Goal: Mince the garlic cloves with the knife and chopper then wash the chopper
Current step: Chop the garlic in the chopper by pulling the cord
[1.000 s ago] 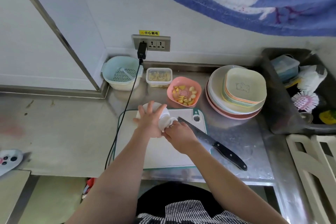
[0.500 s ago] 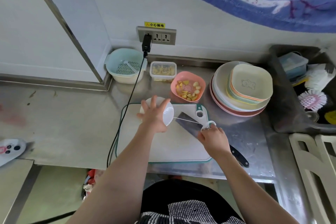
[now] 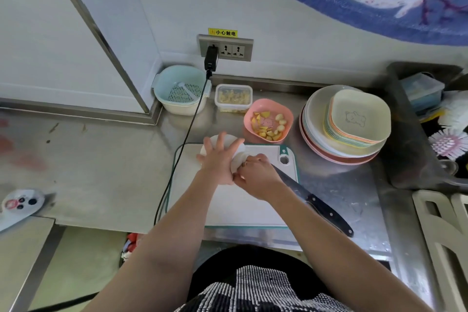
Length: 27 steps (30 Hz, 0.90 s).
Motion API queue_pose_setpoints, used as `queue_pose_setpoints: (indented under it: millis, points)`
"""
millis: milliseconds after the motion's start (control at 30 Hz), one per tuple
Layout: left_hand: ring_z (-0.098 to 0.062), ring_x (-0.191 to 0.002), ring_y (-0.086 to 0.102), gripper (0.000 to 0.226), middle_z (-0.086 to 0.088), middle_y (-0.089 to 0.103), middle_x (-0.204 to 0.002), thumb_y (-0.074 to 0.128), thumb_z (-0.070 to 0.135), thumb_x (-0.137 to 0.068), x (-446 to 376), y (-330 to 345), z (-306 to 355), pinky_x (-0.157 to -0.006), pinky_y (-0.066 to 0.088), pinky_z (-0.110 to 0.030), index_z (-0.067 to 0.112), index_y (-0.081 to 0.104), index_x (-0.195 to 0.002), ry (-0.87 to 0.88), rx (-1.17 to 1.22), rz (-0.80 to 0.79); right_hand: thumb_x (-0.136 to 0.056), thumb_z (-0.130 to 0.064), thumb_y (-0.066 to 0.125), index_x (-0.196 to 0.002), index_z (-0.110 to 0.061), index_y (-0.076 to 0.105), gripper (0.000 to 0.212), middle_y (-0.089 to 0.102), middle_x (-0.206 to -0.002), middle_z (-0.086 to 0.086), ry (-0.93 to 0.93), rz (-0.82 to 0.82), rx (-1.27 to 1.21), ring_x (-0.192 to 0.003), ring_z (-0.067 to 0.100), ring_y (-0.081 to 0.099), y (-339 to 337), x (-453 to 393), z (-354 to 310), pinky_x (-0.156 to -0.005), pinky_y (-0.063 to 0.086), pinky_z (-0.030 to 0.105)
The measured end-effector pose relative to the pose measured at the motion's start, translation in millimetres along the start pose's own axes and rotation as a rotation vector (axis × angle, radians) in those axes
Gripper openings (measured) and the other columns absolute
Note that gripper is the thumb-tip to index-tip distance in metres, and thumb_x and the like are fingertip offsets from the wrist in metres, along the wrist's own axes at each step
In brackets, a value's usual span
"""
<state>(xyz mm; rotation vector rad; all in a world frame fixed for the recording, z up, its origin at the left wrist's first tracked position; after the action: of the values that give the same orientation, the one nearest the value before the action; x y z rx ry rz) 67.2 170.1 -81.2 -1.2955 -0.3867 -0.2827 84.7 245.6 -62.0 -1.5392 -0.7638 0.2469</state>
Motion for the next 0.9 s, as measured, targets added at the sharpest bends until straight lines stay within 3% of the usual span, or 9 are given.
queue_pose_setpoints:
  millis: [200, 400, 500, 600, 700, 767, 900]
  points:
    - [-0.041, -0.133, 0.005, 0.110, 0.005, -0.003, -0.149, 0.082, 0.023, -0.057, 0.7, 1.0, 0.5, -0.092, 0.038, -0.055, 0.053, 0.016, -0.139, -0.031, 0.035, 0.022, -0.100, -0.030, 0.032, -0.105, -0.007, 0.066, 0.041, 0.063, -0.105, 0.013, 0.101, -0.001, 0.001, -0.104, 0.029, 0.052, 2.6, 12.4, 8.3, -0.093, 0.031, 0.035]
    - [-0.043, -0.134, 0.002, 0.110, 0.004, -0.002, -0.148, 0.079, 0.021, -0.058, 0.0, 2.7, 1.8, -0.092, 0.038, -0.057, 0.053, 0.013, -0.140, -0.072, 0.073, 0.016, -0.096, -0.028, 0.038, -0.096, -0.003, 0.062, 0.035, 0.060, -0.097, 0.013, 0.216, 0.019, -0.046, -0.092, 0.029, 0.055, -3.3, 27.9, 32.8, -0.073, 0.031, 0.031]
    - [-0.043, -0.134, 0.002, 0.111, 0.005, -0.001, -0.147, 0.079, 0.020, -0.057, -2.6, -0.3, -6.1, -0.091, 0.038, -0.056, 0.053, 0.012, -0.139, -0.108, 0.080, 0.023, -0.091, -0.018, 0.041, -0.088, -0.003, 0.062, 0.026, 0.062, -0.093, 0.012, 0.450, -0.076, -0.071, -0.081, 0.028, 0.060, 26.0, 81.2, 98.0, -0.071, 0.046, 0.028]
    - [-0.043, -0.134, 0.003, 0.112, 0.005, -0.002, -0.148, 0.080, 0.020, -0.056, -5.6, -0.5, -6.9, -0.091, 0.038, -0.055, 0.053, 0.012, -0.139, -0.099, 0.068, 0.024, -0.091, -0.022, 0.042, -0.078, -0.005, 0.063, 0.029, 0.062, -0.088, 0.013, 0.664, -0.062, -0.174, -0.085, 0.029, 0.062, 40.3, 136.4, 136.9, -0.081, 0.042, 0.031]
    - [-0.043, -0.135, 0.002, 0.112, 0.006, -0.003, -0.148, 0.080, 0.019, -0.056, -5.8, -0.1, -5.6, -0.091, 0.037, -0.054, 0.053, 0.012, -0.139, -0.102, 0.064, 0.014, -0.090, -0.022, 0.042, -0.069, -0.005, 0.053, 0.029, 0.048, -0.075, 0.011, 0.585, -0.010, -0.189, -0.073, 0.026, 0.051, 28.5, 110.9, 119.8, -0.080, 0.039, 0.032]
    - [-0.043, -0.136, 0.003, 0.112, 0.005, -0.002, -0.148, 0.081, 0.019, -0.056, -5.2, -1.7, -5.7, -0.090, 0.038, -0.054, 0.053, 0.013, -0.139, -0.106, 0.058, 0.021, -0.088, -0.027, 0.039, -0.078, -0.004, 0.060, 0.033, 0.049, -0.077, 0.010, 0.418, 0.032, -0.168, -0.073, 0.024, 0.048, 12.8, 72.2, 87.9, -0.081, 0.038, 0.032]
    - [-0.044, -0.135, 0.004, 0.111, 0.003, -0.002, -0.149, 0.083, 0.026, -0.057, -4.6, -1.4, -5.7, -0.091, 0.038, -0.057, 0.053, 0.013, -0.139, -0.097, 0.042, 0.005, -0.094, -0.032, 0.036, -0.099, -0.008, 0.067, 0.040, 0.060, -0.099, 0.012, 0.146, 0.054, -0.068, -0.098, 0.029, 0.051, -7.6, 14.3, 21.7, -0.094, 0.029, 0.036]
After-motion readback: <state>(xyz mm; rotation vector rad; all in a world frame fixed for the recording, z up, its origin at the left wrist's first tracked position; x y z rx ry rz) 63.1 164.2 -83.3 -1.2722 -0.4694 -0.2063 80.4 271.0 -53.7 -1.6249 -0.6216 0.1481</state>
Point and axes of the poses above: each hand's wrist, its own x-axis away from the middle knuckle, its own y-axis out of the palm, z = x × y, the point moved 10 cm from there along -x, towards the middle knuckle
